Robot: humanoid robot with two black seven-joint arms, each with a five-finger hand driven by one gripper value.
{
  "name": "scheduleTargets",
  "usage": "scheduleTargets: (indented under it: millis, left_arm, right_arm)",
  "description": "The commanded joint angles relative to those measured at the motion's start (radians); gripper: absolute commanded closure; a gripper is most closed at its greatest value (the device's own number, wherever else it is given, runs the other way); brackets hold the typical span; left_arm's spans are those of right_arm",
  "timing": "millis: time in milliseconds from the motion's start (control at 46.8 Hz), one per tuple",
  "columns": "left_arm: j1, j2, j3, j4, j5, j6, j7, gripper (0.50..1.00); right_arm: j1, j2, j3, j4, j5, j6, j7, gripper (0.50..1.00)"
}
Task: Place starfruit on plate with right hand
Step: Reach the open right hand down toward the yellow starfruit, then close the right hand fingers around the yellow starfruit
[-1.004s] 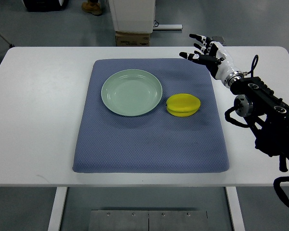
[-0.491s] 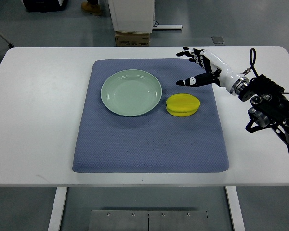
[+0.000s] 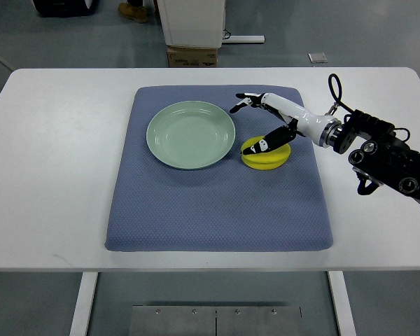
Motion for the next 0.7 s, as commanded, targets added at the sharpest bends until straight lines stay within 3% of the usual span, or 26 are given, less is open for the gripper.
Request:
scheduleTargets:
  millis: [0, 683]
  left_arm:
    - [0.0, 0.0, 0.0, 0.0, 0.0, 0.0, 0.0, 0.5]
    - [0.0, 0.0, 0.0, 0.0, 0.001, 0.0, 0.0, 0.5]
  right_arm:
    - [0.0, 0.0, -0.018, -0.001, -0.006, 0.0, 0.002, 0.5]
    - [-0.023, 0.006, -0.059, -0.096, -0.054, -0.034, 0.011, 0.502]
